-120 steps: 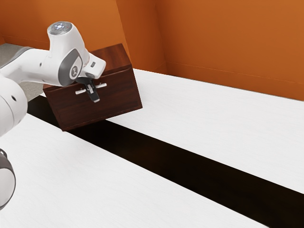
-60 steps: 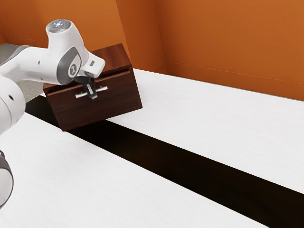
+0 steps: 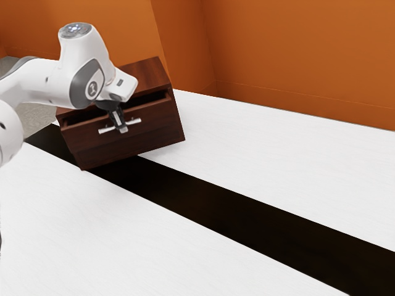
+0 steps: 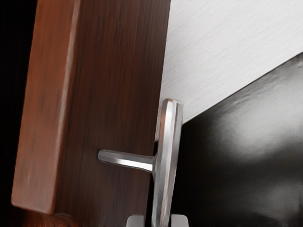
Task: Pull the drawer handle with one arm to open the drawer
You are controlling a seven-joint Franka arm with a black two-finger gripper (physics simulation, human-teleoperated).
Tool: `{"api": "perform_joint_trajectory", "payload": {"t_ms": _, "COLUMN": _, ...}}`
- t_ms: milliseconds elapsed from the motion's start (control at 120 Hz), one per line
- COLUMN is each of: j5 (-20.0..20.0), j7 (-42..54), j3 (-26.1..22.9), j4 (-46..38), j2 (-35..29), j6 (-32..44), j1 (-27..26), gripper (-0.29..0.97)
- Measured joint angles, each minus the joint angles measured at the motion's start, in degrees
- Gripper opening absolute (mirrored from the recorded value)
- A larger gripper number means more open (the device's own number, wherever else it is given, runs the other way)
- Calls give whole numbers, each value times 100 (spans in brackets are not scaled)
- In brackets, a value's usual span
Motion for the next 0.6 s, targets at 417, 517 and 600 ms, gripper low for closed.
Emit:
{"api": "perform_joint_trajectory", "payload": {"t_ms": 417, "j5": 15, "j7": -63, "j3": -93, "j4": -613, "j2": -480, "j6": 15, "j1": -59, "gripper": -11}}
{"api": "perform_joint_trajectory", "payload": {"t_ms": 517, "j5": 10, "j7": -76, "j3": -136, "j4": -759, "j2": -603, "j6": 13, "j1": -57, "gripper": -11}}
{"api": "perform_joint_trajectory", "payload": {"t_ms": 600, "j5": 6, "j7": -90, "j3": -155, "j4": -940, "j2": -741, "j6": 19, "j1": -82, "gripper": -11}}
